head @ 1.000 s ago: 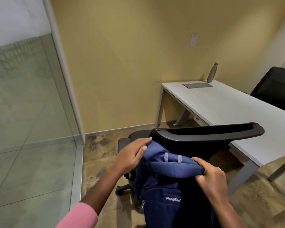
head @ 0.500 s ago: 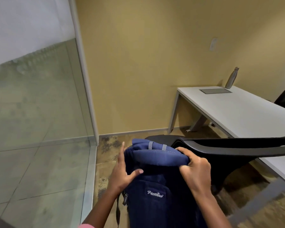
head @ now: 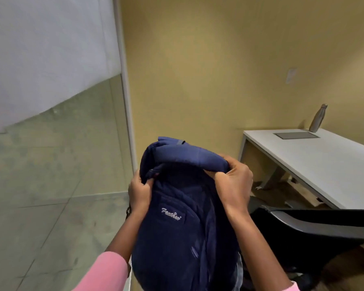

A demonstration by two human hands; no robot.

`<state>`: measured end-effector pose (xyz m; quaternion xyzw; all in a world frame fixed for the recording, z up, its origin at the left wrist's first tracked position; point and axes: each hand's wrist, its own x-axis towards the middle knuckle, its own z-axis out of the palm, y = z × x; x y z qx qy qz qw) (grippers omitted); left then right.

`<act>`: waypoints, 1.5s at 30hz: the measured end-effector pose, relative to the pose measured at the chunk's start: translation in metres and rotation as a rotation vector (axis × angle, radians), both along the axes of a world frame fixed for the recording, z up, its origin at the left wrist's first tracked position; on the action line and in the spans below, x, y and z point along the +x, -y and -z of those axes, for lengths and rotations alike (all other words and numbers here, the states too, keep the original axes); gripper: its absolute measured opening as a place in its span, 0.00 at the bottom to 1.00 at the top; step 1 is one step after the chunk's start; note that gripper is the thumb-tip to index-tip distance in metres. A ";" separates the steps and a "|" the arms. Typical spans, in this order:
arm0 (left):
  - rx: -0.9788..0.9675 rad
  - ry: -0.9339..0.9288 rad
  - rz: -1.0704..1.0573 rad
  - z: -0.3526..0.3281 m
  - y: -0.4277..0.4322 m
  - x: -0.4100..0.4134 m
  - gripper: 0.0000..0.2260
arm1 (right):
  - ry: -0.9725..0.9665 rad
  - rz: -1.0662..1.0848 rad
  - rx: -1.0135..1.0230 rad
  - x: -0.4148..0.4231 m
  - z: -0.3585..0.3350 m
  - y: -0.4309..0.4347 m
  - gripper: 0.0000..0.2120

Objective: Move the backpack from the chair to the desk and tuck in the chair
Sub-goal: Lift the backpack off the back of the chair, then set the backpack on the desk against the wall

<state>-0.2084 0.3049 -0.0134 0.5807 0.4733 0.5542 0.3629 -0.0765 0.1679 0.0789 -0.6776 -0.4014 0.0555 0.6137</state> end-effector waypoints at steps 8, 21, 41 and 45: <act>0.195 -0.063 -0.166 -0.071 -0.040 0.027 0.11 | 0.008 0.046 0.113 0.027 -0.031 -0.036 0.08; 0.364 -0.139 -0.356 -0.136 -0.099 0.090 0.10 | -0.097 0.111 0.258 0.097 0.008 -0.123 0.39; 0.253 0.029 -0.416 -0.115 -0.264 0.144 0.12 | -0.234 0.089 0.181 0.177 0.043 -0.288 0.33; 0.220 0.040 -0.362 -0.104 -0.296 0.160 0.14 | -0.059 0.214 0.166 0.190 0.032 -0.302 0.29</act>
